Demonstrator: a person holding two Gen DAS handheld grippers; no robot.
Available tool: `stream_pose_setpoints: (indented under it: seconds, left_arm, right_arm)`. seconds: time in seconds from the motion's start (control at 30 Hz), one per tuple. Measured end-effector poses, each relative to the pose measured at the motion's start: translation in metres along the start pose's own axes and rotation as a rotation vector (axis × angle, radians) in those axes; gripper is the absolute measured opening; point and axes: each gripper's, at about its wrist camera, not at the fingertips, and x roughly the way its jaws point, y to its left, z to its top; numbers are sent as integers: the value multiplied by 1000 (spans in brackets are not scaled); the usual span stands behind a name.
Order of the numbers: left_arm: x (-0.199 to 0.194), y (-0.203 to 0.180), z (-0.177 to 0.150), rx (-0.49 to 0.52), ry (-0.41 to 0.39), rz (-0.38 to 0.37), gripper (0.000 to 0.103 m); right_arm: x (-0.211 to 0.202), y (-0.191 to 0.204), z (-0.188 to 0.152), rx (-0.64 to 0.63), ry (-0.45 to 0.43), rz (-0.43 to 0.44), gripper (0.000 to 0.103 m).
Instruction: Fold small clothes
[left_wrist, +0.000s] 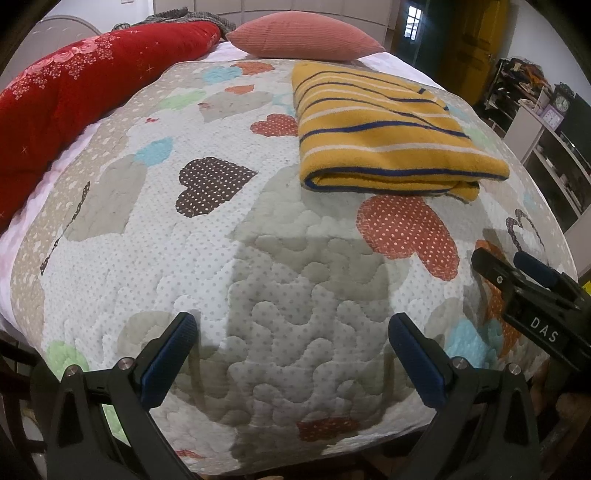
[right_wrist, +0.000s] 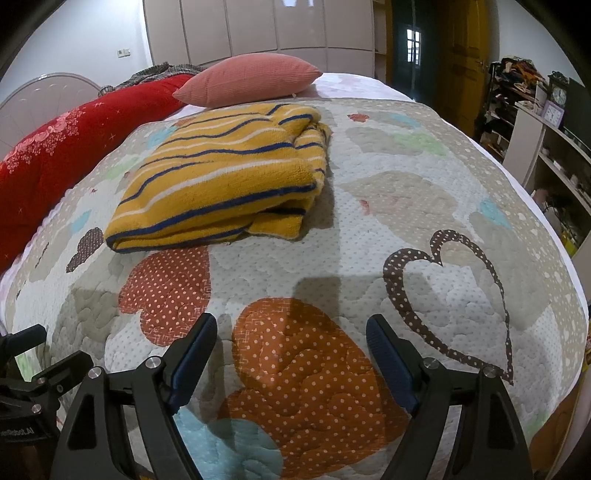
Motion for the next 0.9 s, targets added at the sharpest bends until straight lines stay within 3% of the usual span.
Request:
stream_pose_setpoints:
  seconds: [0.9]
  left_arm:
    - [1, -3, -2, 16, 5, 6, 103]
  right_arm:
    - [0, 2, 0, -2, -3, 2, 88]
